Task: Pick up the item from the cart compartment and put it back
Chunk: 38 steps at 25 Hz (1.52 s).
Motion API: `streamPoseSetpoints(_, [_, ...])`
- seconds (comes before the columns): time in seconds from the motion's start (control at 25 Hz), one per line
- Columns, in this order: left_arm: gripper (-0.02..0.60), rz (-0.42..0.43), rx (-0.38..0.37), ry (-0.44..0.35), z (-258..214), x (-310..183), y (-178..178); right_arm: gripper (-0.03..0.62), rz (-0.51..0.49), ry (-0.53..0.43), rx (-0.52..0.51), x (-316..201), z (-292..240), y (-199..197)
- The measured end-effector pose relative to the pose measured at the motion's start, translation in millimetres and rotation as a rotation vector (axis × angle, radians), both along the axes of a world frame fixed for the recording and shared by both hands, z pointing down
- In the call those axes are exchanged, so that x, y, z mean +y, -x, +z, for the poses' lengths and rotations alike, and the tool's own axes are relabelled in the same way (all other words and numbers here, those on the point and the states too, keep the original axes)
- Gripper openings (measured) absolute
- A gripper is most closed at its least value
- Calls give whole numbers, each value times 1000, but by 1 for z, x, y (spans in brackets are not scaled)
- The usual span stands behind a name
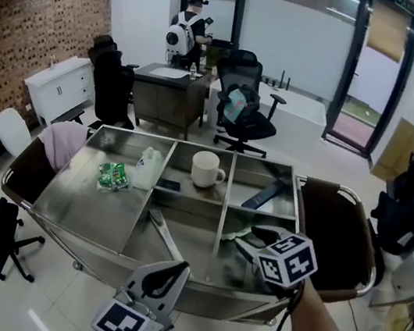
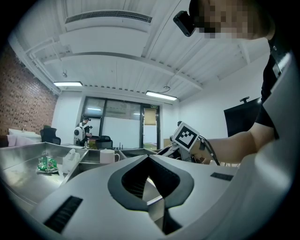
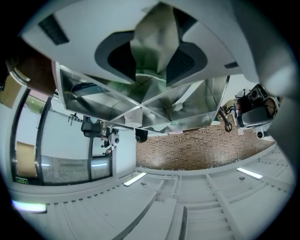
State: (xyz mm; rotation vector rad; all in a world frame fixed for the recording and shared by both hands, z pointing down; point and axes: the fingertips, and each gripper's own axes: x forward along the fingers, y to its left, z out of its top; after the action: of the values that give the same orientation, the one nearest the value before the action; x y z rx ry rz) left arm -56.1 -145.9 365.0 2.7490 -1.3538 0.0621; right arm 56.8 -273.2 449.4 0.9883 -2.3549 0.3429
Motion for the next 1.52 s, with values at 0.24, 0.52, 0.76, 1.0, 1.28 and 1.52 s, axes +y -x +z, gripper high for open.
streamPoseSetpoints(0.24, [0,3,1,-7,-3,2,-1,232,11,-32,-16,5,-13,-3])
streamPoseSetpoints(0.52, [0,4,0,-11,-5,6,-1,229,36,-65,-58,15,-30,-10])
streamPoseSetpoints(0.76, [0,15,7,-8,-9,11,-3,86,96,-158,-190,36,-73,-18])
streamPoseSetpoints(1.0, [0,22,17,-13,-12,11,-4,15,122,-261,-294,77,-113,-26])
streamPoseSetpoints(1.28, [0,34,-5,-23,-10,15,-8,15,158,-328,-316,123,-123,-40])
streamPoseSetpoints(1.52, [0,53,-16,-11,-3,23,-13,15,206,-302,-355,148,-109,-51])
